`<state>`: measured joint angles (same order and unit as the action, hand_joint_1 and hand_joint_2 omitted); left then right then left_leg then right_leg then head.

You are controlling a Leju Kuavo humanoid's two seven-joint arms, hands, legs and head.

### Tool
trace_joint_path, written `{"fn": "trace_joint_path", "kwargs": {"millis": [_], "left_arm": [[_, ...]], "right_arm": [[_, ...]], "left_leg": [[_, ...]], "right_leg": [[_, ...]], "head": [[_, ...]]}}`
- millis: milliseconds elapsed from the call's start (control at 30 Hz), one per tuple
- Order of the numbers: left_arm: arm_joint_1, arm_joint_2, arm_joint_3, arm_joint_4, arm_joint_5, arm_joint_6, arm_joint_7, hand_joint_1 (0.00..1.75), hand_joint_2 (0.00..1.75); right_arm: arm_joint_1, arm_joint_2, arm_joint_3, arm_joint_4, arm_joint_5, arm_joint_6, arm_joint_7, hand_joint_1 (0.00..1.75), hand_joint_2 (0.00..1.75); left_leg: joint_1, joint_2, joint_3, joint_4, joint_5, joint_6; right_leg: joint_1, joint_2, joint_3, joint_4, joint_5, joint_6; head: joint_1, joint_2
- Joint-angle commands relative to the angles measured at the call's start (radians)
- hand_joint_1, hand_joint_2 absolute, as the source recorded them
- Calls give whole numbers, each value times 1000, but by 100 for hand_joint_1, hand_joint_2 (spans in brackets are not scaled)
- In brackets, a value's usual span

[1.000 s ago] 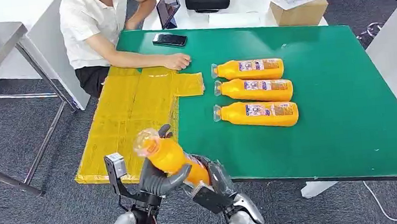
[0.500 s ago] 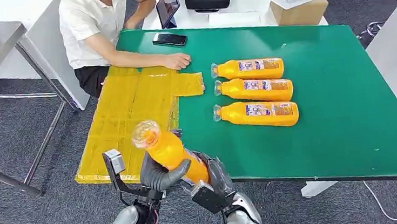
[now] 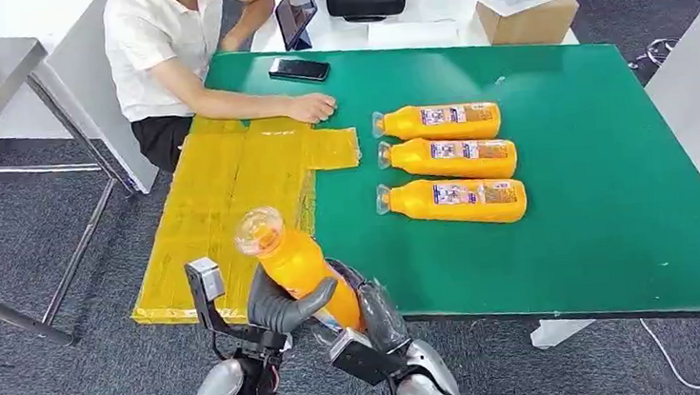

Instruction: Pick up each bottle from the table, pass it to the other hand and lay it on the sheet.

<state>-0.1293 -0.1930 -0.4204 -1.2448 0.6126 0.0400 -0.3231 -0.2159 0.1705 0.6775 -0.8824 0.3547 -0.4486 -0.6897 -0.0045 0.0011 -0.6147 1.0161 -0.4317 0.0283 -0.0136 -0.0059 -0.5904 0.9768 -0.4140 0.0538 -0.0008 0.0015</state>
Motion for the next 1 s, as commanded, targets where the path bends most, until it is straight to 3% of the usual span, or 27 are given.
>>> {"fn": "trace_joint_path", "kwargs": {"millis": [33,133,200,233,300,367,567,633,700,867,1000], "left_arm": [[-24,37,-3,-22,42,-41,27,175,175],[-27,37,55,-35,58,39,32,175,175],[-25,9,133,-40,74,224,31,175,175],[-18,10,159,-72,90,280,16,175,175],[27,16,184,-160,116,324,6,175,175],[78,-1,204,-273,159,318,0,175,175],[74,5,223,-315,158,328,-10,175,175],[17,41,178,-228,-69,449,-104,175,175],[-71,88,122,-60,-567,658,-144,175,175],[-249,92,127,289,-1250,658,50,175,175],[-312,88,90,380,-1329,601,94,175,175]], "right_arm": [[9,-2,118,-61,-59,-11,-8,0,0],[36,-21,124,-109,-74,-125,-8,0,0],[77,-28,74,-170,-105,-248,-8,0,0],[158,16,-114,-262,-18,-250,-8,0,0],[236,70,-278,-381,-4,-250,-8,0,0],[264,63,-336,-452,-85,-250,-8,0,0],[298,74,-430,-535,-33,-250,-8,0,0],[322,108,-483,-600,11,-250,-8,0,0],[338,134,-523,-672,51,-250,-8,0,0],[316,171,-571,-808,75,-250,-8,0,0],[303,164,-556,-820,71,-250,-8,0,0]], "left_leg": [[1,1,2,0,-2,-2],[1,1,3,0,-2,-2],[1,0,2,0,-1,-2],[1,0,4,0,-2,-2],[1,-1,3,1,-2,-2],[1,0,1,1,-2,-2],[1,-1,1,1,-2,-1],[0,-1,2,0,-2,-2],[0,-5,-1,0,0,-2],[-1,-7,2,-1,2,-2],[0,-5,1,-1,3,-2]], "right_leg": [[1,2,2,0,-1,-2],[1,1,3,0,-1,-2],[1,0,2,0,-1,-2],[1,0,4,0,-2,-2],[1,-1,3,1,-3,-3],[1,0,0,2,-3,-2],[0,0,2,1,-3,-2],[0,-1,2,1,-2,-2],[0,-4,0,1,-2,-2],[0,-7,2,0,-2,-2],[-1,-5,1,0,0,-2]], "head": [[0,0],[0,0],[0,0],[0,0],[0,0],[0,0],[0,0],[0,0],[0,0],[0,0],[0,0]]}}
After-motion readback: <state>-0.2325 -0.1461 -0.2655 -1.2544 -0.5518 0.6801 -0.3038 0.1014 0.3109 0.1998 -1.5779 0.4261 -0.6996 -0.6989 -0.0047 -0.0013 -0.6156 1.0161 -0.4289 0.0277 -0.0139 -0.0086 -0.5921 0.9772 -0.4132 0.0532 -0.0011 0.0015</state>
